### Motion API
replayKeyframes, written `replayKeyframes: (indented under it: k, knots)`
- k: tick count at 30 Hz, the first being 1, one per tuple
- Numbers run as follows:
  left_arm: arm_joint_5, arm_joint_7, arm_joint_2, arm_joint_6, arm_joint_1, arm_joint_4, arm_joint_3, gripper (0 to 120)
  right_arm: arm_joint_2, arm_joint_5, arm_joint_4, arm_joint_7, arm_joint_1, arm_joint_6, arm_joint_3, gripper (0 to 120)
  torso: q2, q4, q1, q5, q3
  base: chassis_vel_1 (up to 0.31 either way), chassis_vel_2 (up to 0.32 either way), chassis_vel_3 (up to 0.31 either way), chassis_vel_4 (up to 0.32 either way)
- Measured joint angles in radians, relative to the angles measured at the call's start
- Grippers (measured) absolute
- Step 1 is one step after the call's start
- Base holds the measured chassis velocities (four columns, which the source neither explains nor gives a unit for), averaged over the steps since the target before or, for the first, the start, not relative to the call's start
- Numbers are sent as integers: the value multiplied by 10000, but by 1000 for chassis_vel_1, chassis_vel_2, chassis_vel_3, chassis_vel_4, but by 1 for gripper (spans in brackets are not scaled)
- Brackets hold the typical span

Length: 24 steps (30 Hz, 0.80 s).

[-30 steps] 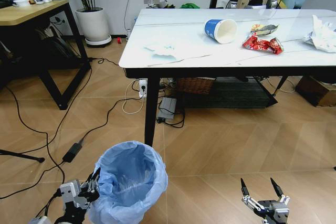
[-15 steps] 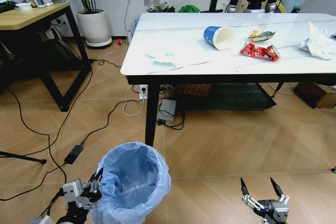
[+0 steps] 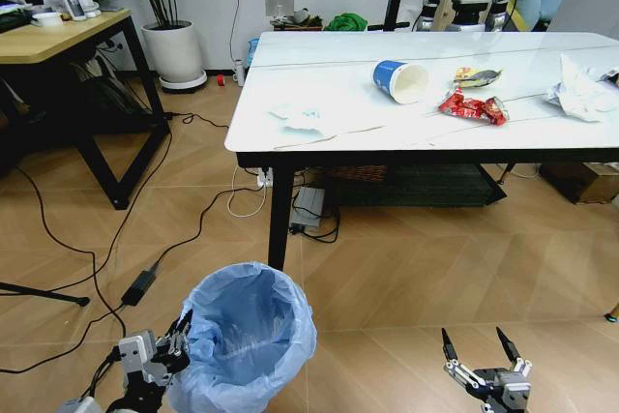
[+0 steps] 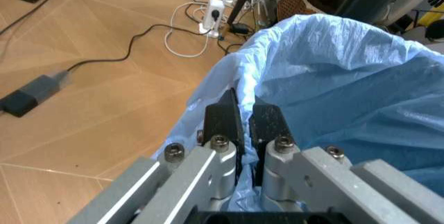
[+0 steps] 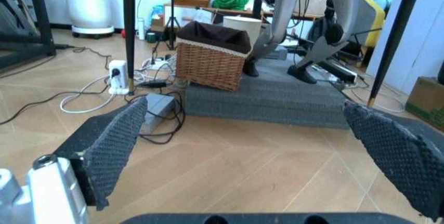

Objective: Pick up the trash bin and place the trash from the table into it.

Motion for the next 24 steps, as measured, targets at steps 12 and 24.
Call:
replayKeyframes:
  k: [12, 24]
  knots:
    - [280, 91, -34, -36, -46, 25, 68, 0, 11, -51, -1, -15, -5, -2, -72, 100, 473, 0, 163, 0, 306, 0, 0, 0, 0]
    - [-218, 23, -48, 25, -19, -87, 480, 0, 52, -74, 39, -20, -55, 4, -34, 100, 981, 0, 332, 0, 646, 0, 0, 0, 0]
